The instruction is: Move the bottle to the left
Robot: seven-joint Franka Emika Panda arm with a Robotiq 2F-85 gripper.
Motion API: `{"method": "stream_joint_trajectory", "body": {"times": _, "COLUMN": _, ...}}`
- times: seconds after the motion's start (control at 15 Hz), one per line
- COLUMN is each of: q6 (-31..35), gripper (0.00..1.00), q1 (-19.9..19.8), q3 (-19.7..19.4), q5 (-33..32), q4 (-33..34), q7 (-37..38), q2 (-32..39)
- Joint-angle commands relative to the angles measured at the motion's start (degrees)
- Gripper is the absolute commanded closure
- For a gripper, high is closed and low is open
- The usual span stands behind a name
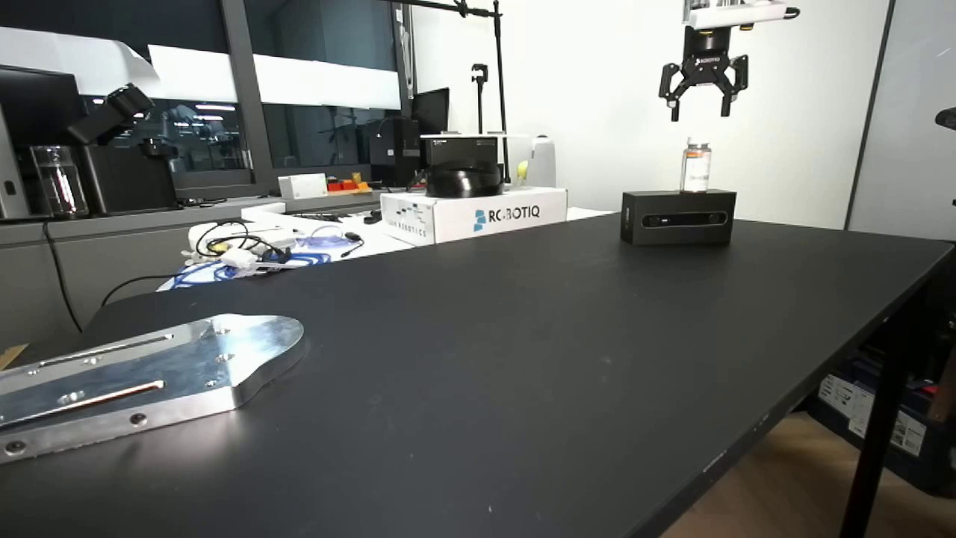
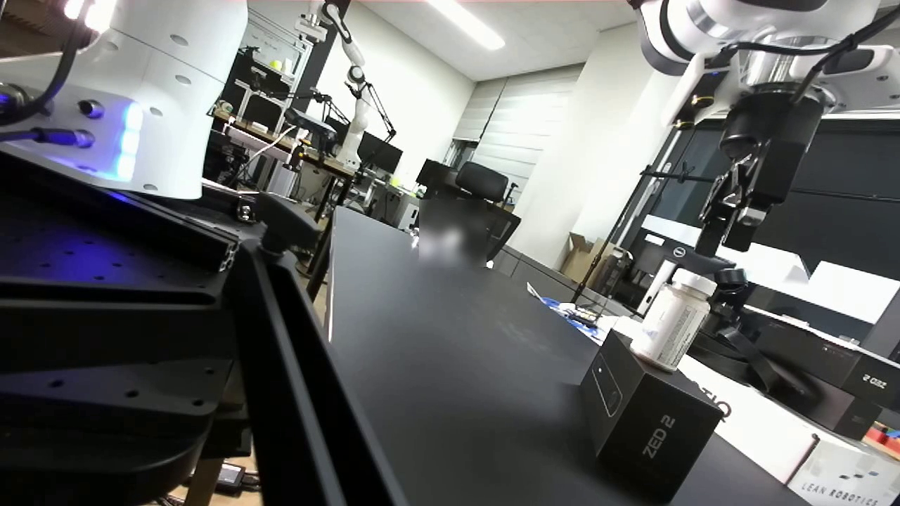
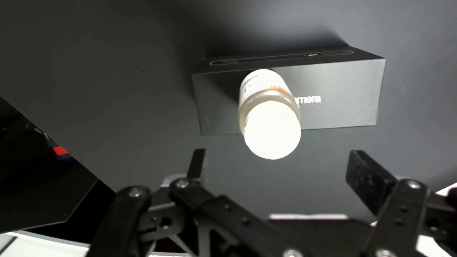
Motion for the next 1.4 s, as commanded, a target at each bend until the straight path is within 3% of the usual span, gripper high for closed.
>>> {"method": "stream_joint_trajectory", "body": {"times": 0.0, "q6": 0.91, "gripper": 0.00, "q1": 0.31, "q3": -0.49, "q5": 1.64, "q4": -0.34, "q7": -1.24, "q2": 0.94}}
{"method": "stream_joint_trajectory", "body": {"times": 0.53, "q6": 2.77, "gripper": 0.00, "q1": 0.32, "q3": -0.65, "q5": 2.10, "q4": -1.12, "q7": -2.52, "q2": 3.09}}
{"method": "stream_joint_trajectory", "body": {"times": 0.67, "q6": 3.48, "gripper": 0.26, "q1": 0.61, "q3": -0.71, "q5": 1.44, "q4": -1.70, "q7": -2.91, "q2": 3.16}}
{"method": "stream_joint_trajectory", "body": {"times": 1.07, "q6": 5.15, "gripper": 0.69, "q1": 2.01, "q3": -0.31, "q5": 1.23, "q4": -4.06, "q7": -3.57, "q2": 0.01}}
{"method": "stream_joint_trajectory", "body": {"times": 1.2, "q6": 4.97, "gripper": 0.81, "q1": 2.67, "q3": 0.06, "q5": 1.50, "q4": -5.27, "q7": -3.89, "q2": -2.43}}
{"method": "stream_joint_trajectory", "body": {"times": 1.33, "q6": 4.79, "gripper": 0.81, "q1": 3.52, "q3": 0.69, "q5": 1.67, "q4": -7.01, "q7": -4.15, "q2": -5.42}}
